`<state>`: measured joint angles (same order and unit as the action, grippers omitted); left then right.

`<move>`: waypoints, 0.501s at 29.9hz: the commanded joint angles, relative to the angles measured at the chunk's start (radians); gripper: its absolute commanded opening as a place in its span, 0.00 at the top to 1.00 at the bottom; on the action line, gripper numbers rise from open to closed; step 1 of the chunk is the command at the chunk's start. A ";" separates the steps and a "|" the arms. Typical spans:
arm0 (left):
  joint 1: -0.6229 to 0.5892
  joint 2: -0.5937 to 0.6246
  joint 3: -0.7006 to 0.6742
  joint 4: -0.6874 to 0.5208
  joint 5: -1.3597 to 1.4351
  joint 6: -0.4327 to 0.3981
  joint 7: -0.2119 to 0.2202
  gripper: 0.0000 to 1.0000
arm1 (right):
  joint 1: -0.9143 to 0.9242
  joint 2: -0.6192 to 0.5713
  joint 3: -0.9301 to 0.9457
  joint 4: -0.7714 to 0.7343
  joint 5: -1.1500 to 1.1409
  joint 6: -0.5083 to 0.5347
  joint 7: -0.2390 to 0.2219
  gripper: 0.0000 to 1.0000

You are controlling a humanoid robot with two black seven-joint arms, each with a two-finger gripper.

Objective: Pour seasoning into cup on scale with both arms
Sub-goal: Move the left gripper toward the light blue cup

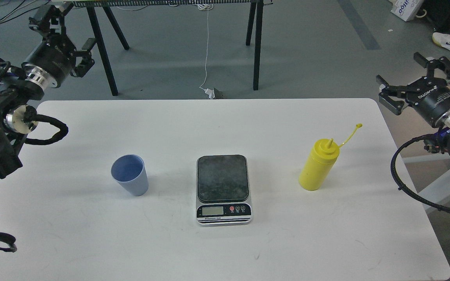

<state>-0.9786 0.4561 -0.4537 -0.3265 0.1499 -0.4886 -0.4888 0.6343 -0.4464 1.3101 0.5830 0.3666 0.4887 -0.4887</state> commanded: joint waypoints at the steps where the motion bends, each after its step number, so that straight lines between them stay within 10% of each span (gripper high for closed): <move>1: 0.021 0.027 -0.010 0.000 -0.032 0.000 0.000 0.00 | -0.001 0.000 0.000 0.000 0.000 0.000 0.000 0.00; 15: 0.026 0.009 -0.028 0.006 -0.067 0.000 0.000 0.00 | -0.002 0.017 0.003 0.001 0.000 0.000 0.000 0.00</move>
<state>-0.9489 0.4677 -0.4872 -0.3225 0.0739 -0.4886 -0.4888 0.6321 -0.4411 1.3118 0.5835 0.3667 0.4887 -0.4887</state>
